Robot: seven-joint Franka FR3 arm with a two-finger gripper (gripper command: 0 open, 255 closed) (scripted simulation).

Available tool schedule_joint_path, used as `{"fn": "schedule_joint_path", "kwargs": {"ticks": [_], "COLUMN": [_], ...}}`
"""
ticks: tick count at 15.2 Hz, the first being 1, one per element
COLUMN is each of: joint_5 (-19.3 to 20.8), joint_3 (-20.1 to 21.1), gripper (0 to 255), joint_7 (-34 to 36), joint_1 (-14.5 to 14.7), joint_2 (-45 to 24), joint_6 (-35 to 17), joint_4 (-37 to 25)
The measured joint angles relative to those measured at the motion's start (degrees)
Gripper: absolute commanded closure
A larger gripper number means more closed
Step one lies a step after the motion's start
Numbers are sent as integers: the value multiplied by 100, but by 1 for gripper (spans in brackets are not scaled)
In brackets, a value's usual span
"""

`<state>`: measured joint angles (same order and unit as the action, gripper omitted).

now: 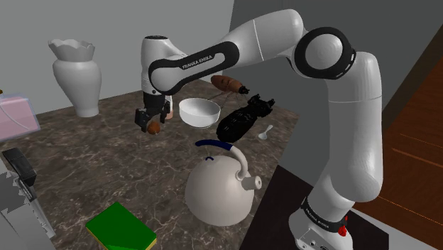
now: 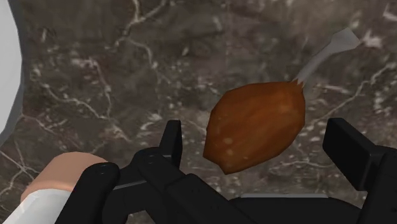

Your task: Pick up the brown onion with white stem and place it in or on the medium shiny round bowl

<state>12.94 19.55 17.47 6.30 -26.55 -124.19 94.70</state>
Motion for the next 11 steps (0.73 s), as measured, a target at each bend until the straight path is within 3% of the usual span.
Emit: {"fn": "schedule_joint_path", "kwargs": {"ticks": [1, 2, 11], "joint_5": [0, 0, -1], "joint_3": [0, 0, 1], "gripper": [0, 255, 255], "joint_7": [0, 0, -1], "joint_1": [0, 0, 1], "joint_2": [0, 0, 1], "joint_6": [0, 0, 0], "joint_4": [0, 0, -1]}}
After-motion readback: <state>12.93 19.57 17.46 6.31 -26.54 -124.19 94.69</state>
